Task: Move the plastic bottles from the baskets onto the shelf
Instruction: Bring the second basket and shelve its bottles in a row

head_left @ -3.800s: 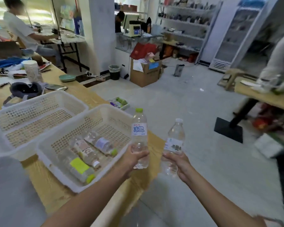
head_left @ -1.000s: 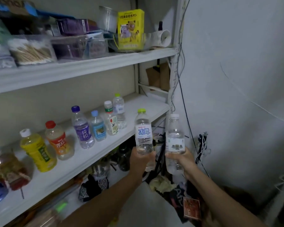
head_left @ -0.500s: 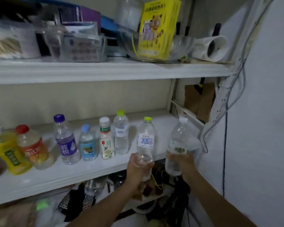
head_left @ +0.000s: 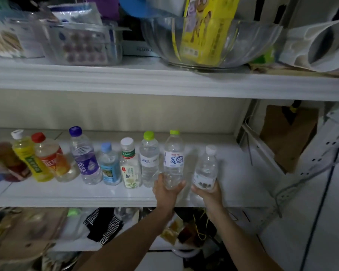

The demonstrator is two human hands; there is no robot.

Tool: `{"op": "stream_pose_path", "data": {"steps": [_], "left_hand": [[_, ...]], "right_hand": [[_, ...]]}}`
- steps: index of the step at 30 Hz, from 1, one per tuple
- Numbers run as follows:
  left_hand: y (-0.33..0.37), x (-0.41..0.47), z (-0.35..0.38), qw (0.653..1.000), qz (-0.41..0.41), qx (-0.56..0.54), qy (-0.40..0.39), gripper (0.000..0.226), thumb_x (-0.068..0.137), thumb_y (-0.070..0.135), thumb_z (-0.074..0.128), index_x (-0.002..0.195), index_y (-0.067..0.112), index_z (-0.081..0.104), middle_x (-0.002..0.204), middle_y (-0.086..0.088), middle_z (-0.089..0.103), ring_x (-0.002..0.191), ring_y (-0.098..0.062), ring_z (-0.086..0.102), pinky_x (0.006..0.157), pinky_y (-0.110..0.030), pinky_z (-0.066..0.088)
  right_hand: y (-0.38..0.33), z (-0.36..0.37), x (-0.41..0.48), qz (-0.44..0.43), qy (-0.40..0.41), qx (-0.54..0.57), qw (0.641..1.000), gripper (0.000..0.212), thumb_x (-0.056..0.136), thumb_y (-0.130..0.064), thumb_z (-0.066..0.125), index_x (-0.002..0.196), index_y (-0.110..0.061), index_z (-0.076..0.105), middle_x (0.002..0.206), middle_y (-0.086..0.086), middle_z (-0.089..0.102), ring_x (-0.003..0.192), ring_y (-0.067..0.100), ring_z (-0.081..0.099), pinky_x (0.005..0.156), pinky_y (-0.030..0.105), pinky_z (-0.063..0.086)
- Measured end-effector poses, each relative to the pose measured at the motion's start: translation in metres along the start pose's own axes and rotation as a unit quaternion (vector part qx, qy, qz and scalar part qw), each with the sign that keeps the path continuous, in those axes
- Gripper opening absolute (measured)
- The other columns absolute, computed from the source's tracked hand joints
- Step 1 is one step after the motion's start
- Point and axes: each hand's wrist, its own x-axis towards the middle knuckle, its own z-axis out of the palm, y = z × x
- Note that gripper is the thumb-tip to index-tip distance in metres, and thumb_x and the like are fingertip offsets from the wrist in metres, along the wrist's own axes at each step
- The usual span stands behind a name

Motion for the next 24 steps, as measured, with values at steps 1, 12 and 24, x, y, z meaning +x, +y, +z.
{"op": "stream_pose_path", "data": {"steps": [1, 12, 24], "left_hand": [[-0.005, 0.002, 0.002, 1.000, -0.005, 0.002, 0.003, 0.074, 0.049, 0.067, 0.076, 0.109, 0.031, 0.051, 0.109, 0.000, 0.062, 0.105, -0.025, 0.058, 0.088, -0.049, 0.052], [-0.009, 0.021, 0.005, 0.993, 0.024, 0.119, 0.002, 0.051, 0.070, 0.041, 0.082, 0.105, 0.025, 0.050, 0.097, 0.005, 0.067, 0.088, -0.012, 0.065, 0.080, -0.033, 0.054], [-0.018, 0.027, 0.020, 0.971, 0.114, 0.211, 0.023, 0.068, 0.068, 0.048, 0.080, 0.116, 0.015, 0.045, 0.110, 0.000, 0.063, 0.103, -0.016, 0.059, 0.083, -0.028, 0.051]], "right_hand": [[0.003, 0.002, 0.003, -0.003, -0.006, -0.010, 1.000, 0.067, 0.063, 0.004, 0.083, 0.120, -0.016, 0.054, 0.109, 0.002, 0.066, 0.097, 0.018, 0.063, 0.076, 0.026, 0.054], [0.026, -0.002, 0.034, -0.029, -0.068, -0.060, 0.995, 0.071, 0.063, -0.005, 0.086, 0.122, -0.018, 0.050, 0.109, -0.003, 0.066, 0.098, 0.012, 0.065, 0.072, 0.018, 0.051], [0.034, -0.006, 0.070, -0.040, -0.127, -0.048, 0.990, 0.063, 0.062, 0.002, 0.083, 0.119, -0.007, 0.057, 0.109, 0.005, 0.070, 0.100, 0.019, 0.068, 0.079, 0.027, 0.056]]}}
